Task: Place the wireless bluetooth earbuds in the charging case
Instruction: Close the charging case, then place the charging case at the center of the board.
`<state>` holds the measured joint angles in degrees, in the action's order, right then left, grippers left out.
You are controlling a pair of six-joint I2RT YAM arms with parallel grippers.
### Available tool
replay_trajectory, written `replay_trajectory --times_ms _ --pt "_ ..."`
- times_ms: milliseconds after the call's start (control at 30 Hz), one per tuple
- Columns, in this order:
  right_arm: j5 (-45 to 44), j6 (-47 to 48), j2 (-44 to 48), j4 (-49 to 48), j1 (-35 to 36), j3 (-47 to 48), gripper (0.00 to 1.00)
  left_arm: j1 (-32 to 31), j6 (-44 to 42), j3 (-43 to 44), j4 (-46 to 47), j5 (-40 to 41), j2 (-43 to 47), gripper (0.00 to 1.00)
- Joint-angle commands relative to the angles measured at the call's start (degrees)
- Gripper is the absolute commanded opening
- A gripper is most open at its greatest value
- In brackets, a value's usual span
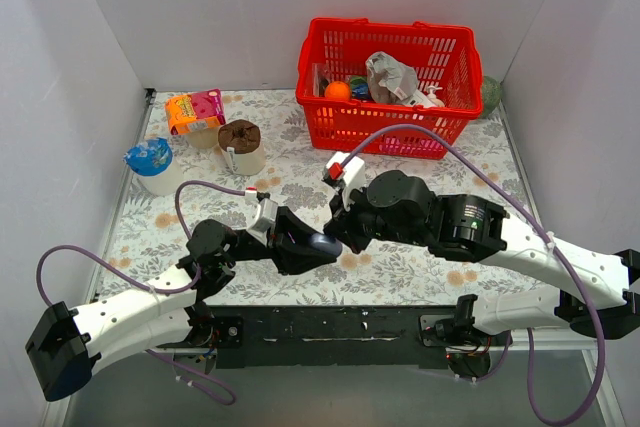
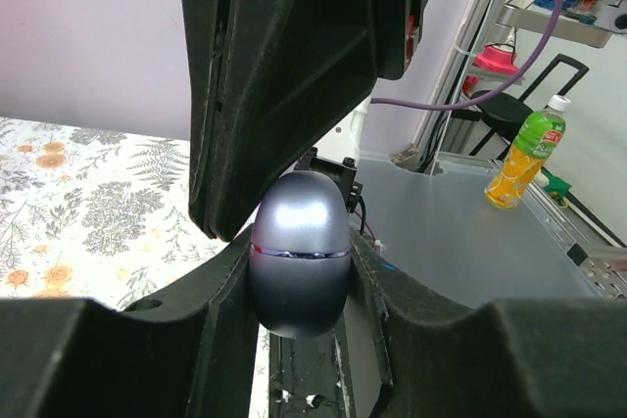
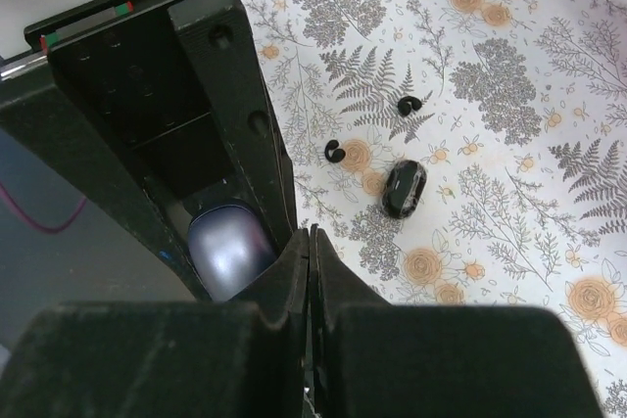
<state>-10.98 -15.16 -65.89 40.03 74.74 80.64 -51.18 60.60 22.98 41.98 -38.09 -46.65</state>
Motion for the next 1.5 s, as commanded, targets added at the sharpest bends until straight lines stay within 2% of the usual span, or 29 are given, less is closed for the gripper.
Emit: replay_trajectory --times_ms 0,100,133,167,233,333,400,567,767,1033,1167,1200,1467 --pt "1.5 -1.6 1.4 -2.0 0.3 -0.4 0.03 0.1 -0.9 1.0 0.7 3.3 0.9 0.00" --pt "-7.9 -5.2 4.3 -1.5 0.3 -1.4 0.02 0.0 -0.9 0.9 -0.7 4.6 1.2 0.00" --pt "-15.6 -6.5 5.6 -1.4 0.3 -2.2 0.02 0.1 -0.8 1.0 -1.9 5.6 1.4 0.00" --pt "-18.8 -7.3 7.2 -2.2 0.1 -3.5 0.03 0.1 -0.7 1.1 -3.5 7.0 1.8 0.00" --pt "-23.2 -8.7 11.8 -3.7 -0.9 -9.4 0.06 0.1 0.7 1.1 -9.6 15.2 1.7 0.00" --pt "-20.1 -11.4 14.5 -5.2 -4.8 -17.0 0.10 0.2 8.2 3.5 -21.0 30.0 -2.3 0.00" --pt "-19.1 -12.6 14.5 -5.7 -5.7 -20.2 0.11 0.7 12.6 5.2 -24.8 32.5 -6.1 0.00" --pt "-16.9 -15.2 15.6 -9.1 -5.7 -27.3 0.11 6.1 19.6 10.7 -26.0 27.1 -23.9 0.00" --pt "-16.4 -15.0 18.9 -11.6 -5.7 -30.8 0.12 11.7 20.0 19.2 -23.9 22.5 -41.5 0.00" --pt "-15.6 -15.2 21.3 -13.3 -5.9 -33.7 0.12 17.6 19.0 35.4 -29.9 18.0 -60.3 0.01" --pt "-16.3 -14.4 22.3 -12.4 -6.0 -33.3 0.13 18.0 16.7 40.6 -35.9 18.7 -65.3 0.13" --pt "-16.6 -14.1 22.6 -12.1 -5.9 -32.9 0.13 18.0 16.5 40.9 -37.2 18.8 -66.3 0.21" --pt "-18.4 -13.7 23.4 -10.8 -6.1 -32.6 0.15 19.1 15.8 36.1 -39.2 18.2 -65.1 0.46"
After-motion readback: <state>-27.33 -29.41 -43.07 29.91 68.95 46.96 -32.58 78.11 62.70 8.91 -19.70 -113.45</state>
